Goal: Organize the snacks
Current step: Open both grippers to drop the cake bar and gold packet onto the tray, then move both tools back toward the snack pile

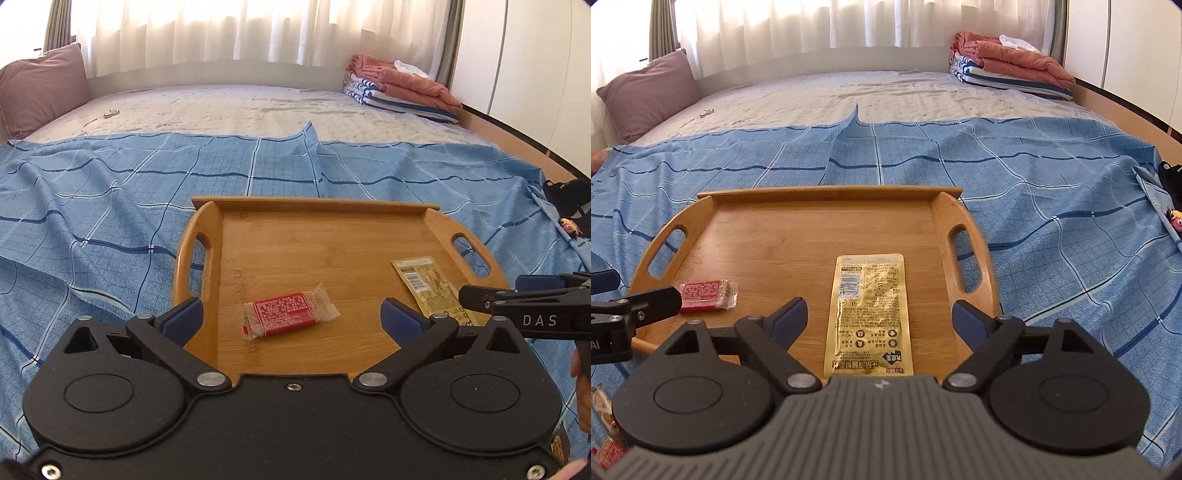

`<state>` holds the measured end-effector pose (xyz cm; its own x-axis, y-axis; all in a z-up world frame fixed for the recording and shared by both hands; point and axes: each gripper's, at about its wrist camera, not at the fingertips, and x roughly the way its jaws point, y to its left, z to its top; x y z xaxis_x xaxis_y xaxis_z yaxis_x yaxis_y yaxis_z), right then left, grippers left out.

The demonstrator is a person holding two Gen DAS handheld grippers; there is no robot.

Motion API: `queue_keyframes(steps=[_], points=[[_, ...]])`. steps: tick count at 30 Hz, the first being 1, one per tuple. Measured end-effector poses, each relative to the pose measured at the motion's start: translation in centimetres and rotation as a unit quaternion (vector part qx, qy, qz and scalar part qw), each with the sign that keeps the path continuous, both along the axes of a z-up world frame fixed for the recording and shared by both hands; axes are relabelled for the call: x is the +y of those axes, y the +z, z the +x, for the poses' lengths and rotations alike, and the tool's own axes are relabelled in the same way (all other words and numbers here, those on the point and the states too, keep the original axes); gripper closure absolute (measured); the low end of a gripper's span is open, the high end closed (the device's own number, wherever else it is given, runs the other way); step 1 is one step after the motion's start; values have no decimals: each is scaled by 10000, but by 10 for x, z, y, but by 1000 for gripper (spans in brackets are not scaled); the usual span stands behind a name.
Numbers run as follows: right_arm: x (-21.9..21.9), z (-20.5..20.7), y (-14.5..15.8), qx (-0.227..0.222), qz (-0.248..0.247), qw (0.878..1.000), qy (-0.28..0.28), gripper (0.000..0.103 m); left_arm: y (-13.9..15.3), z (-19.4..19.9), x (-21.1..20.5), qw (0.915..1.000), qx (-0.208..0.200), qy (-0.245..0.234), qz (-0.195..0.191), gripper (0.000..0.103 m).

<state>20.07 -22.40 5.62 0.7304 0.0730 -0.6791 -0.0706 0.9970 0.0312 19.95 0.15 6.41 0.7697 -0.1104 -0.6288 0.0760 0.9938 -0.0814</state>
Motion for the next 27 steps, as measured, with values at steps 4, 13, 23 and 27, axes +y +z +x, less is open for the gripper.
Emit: queue_keyframes(steps=[4, 13, 23, 27], points=[[-9, -33, 7, -204, 40, 9997, 97, 7, 2, -38, 5, 9998, -171, -89, -64, 0], [-20, -106, 2, -529, 75, 9985, 88, 2, -11, -110, 7, 9993, -346, -140, -67, 0], [-25, -164, -15, -786, -115, 9968, -123, 0, -30, -156, 14, 9994, -348, -93, -8, 0], [-30, -178, -22, -834, -113, 9963, -194, 0, -41, -168, 21, 9997, -226, -26, -12, 0]])
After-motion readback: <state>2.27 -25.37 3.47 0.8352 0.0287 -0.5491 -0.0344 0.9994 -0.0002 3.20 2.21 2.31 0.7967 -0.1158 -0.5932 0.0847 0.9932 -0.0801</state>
